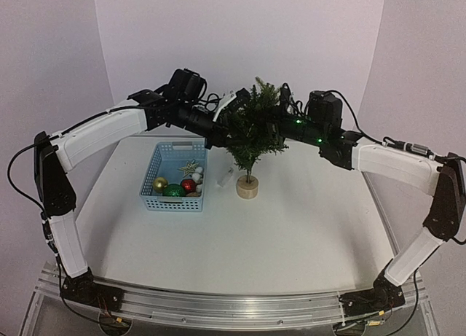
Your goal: Decorate the small christmas tree
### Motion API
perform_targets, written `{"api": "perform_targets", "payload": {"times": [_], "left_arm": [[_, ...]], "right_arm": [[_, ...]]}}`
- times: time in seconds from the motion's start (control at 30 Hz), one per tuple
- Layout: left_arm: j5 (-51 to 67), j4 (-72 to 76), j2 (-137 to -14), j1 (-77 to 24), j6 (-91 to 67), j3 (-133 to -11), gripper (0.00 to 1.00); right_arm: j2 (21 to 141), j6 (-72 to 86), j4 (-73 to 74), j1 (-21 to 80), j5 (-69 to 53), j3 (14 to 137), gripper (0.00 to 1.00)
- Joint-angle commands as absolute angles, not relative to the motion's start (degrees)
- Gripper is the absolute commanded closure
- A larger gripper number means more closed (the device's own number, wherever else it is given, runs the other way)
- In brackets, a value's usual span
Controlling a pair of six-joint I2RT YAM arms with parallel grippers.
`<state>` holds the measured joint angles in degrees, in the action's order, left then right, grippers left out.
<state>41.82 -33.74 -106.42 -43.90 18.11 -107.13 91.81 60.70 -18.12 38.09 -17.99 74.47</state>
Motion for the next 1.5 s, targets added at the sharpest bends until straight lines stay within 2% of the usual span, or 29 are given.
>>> {"api": "perform_targets", "payload": {"times": [0.0, 0.1, 0.3, 0.67, 1.47], "left_arm": [[42.2, -40.4, -105.7, -43.8, 20.7, -114.2, 1.0], [38.7, -41.9, -105.7, -43.3, 23.1, -117.8, 1.0], [27.1, -41.8, -105.7, -42.4, 31.2, -121.2, 1.0], [18.3, -34.0, -105.3, -41.1, 35.6, -111.7, 1.0], [28.8, -29.0, -107.6, -40.8, 30.6, -99.6, 1.0]], "right_arm": [[91.6, 60.2, -20.9, 38.5, -17.3, 73.7, 1.0], [91.2, 59.3, -19.9, 38.5, -16.6, 73.4, 0.96], [89.5, 56.4, -13.8, 38.4, -14.4, 73.2, 0.75], [85.7, 53.1, -8.8, 38.3, -11.3, 71.2, 0.57], [82.4, 50.5, -4.9, 37.3, -11.0, 71.7, 0.4]]}}
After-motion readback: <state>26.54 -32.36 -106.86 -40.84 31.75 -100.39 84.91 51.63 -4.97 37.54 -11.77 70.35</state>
